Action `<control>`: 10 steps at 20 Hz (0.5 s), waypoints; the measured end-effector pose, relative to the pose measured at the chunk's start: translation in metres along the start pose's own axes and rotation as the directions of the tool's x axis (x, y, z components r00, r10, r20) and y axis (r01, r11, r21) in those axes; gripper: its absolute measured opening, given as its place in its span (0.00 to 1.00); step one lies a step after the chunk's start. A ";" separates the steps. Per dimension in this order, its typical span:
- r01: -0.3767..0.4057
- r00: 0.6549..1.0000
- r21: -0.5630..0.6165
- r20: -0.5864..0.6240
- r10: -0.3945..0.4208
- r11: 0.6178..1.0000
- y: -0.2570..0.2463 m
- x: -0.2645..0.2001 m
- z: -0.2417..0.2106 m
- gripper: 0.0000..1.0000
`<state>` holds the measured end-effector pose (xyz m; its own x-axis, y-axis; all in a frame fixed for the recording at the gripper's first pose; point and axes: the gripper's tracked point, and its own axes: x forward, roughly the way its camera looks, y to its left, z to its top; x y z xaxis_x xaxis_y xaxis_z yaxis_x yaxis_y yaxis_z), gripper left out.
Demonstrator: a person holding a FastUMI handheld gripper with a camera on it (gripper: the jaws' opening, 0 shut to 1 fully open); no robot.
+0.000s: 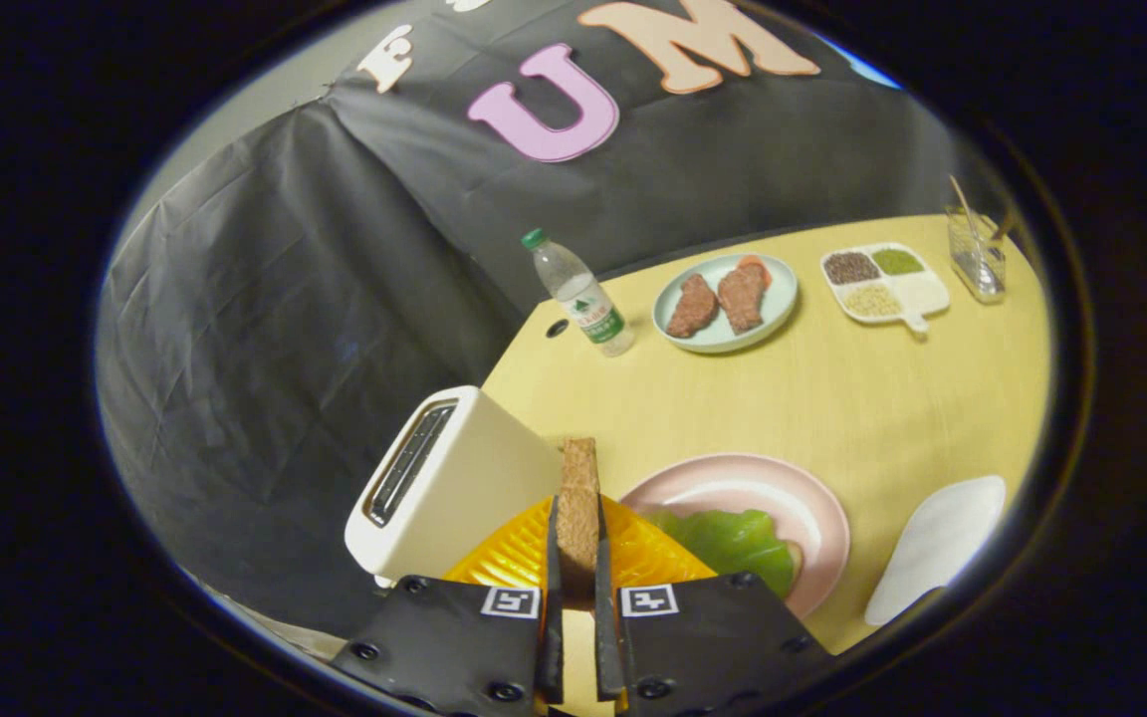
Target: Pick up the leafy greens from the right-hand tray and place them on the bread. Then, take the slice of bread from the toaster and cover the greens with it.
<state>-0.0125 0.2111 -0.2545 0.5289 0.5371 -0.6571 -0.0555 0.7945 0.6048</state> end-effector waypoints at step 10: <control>0.137 0.989 -0.009 -0.051 -0.138 0.990 -0.054 -0.003 -0.031 0.20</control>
<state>-0.0376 0.1750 -0.2992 0.4874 0.4365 -0.7562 0.0103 0.8631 0.5049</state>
